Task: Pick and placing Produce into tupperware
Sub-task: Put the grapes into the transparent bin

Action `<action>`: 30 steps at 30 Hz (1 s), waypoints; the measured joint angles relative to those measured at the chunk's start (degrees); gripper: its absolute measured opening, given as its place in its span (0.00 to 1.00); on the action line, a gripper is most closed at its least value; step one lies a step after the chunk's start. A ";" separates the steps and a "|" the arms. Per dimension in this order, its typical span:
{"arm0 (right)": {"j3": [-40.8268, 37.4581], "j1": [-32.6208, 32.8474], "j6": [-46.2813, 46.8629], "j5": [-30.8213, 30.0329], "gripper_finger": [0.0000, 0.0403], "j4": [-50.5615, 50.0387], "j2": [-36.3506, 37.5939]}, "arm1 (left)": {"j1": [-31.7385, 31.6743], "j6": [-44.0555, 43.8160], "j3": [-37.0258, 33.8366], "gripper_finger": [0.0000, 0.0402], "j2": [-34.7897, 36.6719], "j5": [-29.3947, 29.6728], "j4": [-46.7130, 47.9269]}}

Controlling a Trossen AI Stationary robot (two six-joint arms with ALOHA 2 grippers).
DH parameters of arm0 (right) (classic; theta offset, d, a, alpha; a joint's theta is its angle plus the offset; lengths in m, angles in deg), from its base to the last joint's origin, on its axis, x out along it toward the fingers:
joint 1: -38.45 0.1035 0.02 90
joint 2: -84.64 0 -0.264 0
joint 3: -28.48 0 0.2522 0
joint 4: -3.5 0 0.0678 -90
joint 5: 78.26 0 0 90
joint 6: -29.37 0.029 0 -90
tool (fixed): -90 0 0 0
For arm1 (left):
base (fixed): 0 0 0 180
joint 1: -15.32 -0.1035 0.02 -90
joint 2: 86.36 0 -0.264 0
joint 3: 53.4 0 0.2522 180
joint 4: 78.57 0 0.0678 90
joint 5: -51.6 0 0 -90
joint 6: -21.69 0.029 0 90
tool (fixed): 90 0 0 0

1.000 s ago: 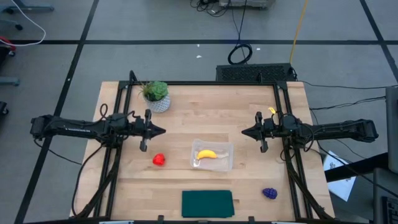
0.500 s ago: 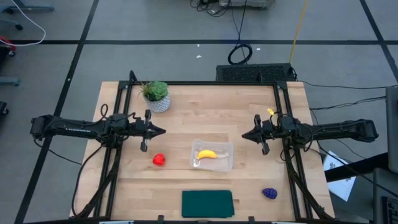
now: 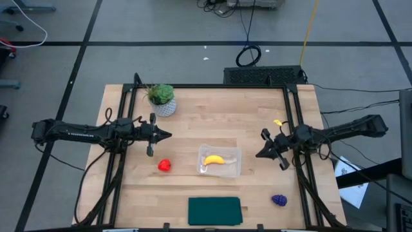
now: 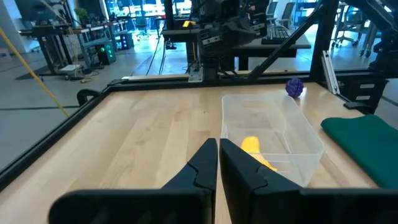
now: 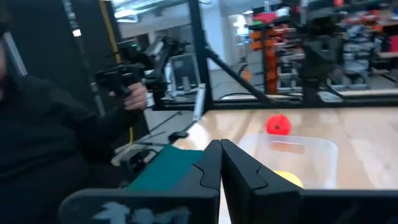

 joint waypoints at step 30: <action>1.29 18.69 0.69 -1.51 0.00 0.19 -0.04 | 0.00 -1.03 -0.02 0.06 0.00 0.02 -0.12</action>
